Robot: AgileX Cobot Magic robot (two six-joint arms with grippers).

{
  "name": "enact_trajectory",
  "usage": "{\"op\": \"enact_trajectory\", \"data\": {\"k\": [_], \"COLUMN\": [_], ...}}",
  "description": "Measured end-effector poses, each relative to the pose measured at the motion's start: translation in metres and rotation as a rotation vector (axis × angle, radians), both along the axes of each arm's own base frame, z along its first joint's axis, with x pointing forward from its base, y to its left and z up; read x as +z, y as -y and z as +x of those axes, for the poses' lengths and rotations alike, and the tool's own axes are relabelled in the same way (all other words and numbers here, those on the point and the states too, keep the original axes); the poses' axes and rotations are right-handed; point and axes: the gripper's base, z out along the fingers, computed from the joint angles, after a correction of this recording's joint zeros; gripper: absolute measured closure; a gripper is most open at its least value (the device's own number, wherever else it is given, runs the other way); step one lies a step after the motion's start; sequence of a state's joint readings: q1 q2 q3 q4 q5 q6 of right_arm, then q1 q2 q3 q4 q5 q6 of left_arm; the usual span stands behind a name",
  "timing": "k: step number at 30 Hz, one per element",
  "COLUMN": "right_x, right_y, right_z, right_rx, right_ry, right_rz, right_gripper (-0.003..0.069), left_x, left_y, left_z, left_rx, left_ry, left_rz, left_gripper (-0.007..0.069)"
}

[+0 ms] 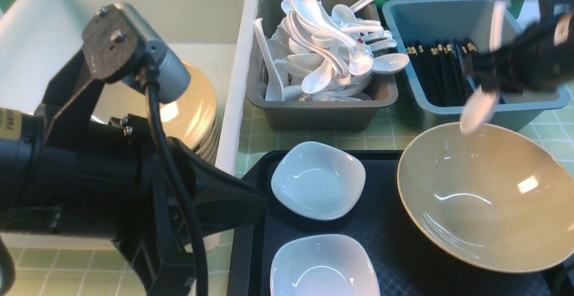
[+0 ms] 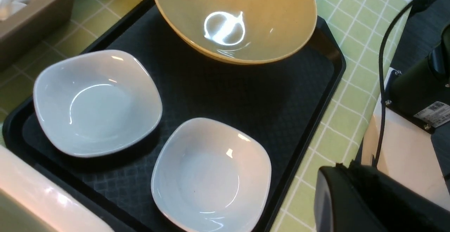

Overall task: On green table put chopsticks spoon bowls plates into blue grey white boxes.
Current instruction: 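Place the white spoon into the bin of spoons with the right gripper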

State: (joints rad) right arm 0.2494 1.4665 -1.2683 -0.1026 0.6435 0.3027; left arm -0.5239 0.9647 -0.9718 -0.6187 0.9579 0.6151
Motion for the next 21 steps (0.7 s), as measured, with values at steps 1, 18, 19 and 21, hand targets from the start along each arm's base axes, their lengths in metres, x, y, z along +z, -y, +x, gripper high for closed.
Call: {"op": "enact_trajectory", "data": {"k": [1, 18, 19, 21], "right_x": [0.015, -0.011, -0.023, -0.037], "right_y": [-0.006, -0.103, -0.112, -0.120], "right_z": [0.006, 0.173, 0.182, 0.190], "right_rx": [0.051, 0.482, 0.504, 0.514], "right_ry": [0.033, 0.175, 0.170, 0.160], "right_rz": [0.032, 0.297, 0.295, 0.296], "right_gripper": [0.0553, 0.0553, 0.0553, 0.0553], "left_x": [0.000, 0.003, -0.002, -0.007], "left_y": [0.000, 0.003, 0.005, 0.006], "left_z": [0.000, 0.026, 0.033, 0.038], "left_rx": [0.003, 0.187, 0.211, 0.230], "left_ry": [0.005, 0.080, 0.057, 0.030], "left_rz": [-0.003, -0.078, -0.056, -0.038], "left_gripper": [0.0624, 0.0624, 0.0624, 0.0624]}}
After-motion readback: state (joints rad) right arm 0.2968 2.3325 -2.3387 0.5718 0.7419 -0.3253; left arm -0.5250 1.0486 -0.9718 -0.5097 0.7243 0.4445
